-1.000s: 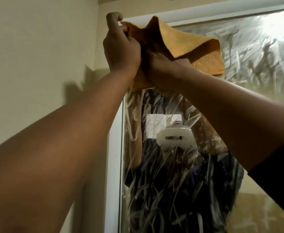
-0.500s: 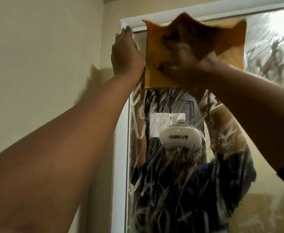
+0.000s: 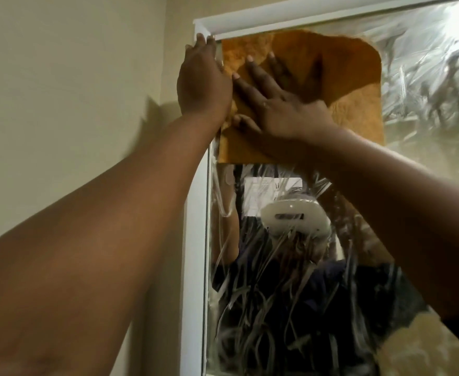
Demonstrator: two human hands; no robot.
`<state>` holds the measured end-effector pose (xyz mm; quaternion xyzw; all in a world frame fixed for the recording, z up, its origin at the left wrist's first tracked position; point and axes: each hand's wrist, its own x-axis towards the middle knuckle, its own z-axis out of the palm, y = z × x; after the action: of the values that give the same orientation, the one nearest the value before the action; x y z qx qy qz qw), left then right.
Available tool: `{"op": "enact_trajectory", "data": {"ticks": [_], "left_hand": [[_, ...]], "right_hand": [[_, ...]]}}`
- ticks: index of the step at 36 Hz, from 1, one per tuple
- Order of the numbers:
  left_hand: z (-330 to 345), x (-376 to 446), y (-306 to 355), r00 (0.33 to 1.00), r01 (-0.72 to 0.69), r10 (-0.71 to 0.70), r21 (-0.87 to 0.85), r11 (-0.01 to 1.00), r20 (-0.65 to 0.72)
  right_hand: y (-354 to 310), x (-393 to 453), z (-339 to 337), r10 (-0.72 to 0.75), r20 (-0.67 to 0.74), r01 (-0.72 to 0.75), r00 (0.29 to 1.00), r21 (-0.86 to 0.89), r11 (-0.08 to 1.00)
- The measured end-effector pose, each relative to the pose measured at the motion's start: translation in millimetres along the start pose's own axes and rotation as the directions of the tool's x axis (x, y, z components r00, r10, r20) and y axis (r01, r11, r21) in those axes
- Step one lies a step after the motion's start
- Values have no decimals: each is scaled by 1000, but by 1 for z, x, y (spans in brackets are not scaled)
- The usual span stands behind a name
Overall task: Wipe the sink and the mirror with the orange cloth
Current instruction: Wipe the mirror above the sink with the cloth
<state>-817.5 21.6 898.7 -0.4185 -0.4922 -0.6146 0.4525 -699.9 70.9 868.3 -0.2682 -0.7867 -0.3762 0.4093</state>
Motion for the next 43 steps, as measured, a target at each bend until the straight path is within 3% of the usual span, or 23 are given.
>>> {"op": "enact_trajectory", "data": {"ticks": [4, 7, 20, 31, 37, 43], "left_hand": [[-1, -1, 0, 1000, -20, 19, 43, 999, 23], [0, -3, 0, 999, -8, 7, 55, 998, 34], [-5, -7, -4, 988, 137, -136, -5, 991, 80], [-8, -13, -12, 986, 149, -148, -10, 989, 80], [-7, -13, -12, 985, 146, -141, -42, 988, 100], [-4, -15, -12, 987, 142, -139, -43, 989, 79]], "right_hand": [[3, -8, 9, -66, 6, 66, 998, 43, 997], [0, -5, 1, -13, -22, 15, 1000, 71, 997], [8, 26, -11, 4, -114, -13, 993, -78, 997], [46, -15, -11, 259, -283, -280, 923, -33, 959], [37, -26, -7, 338, -225, -344, 914, 13, 939], [16, -34, -3, 269, -140, -265, 953, 49, 963]]}}
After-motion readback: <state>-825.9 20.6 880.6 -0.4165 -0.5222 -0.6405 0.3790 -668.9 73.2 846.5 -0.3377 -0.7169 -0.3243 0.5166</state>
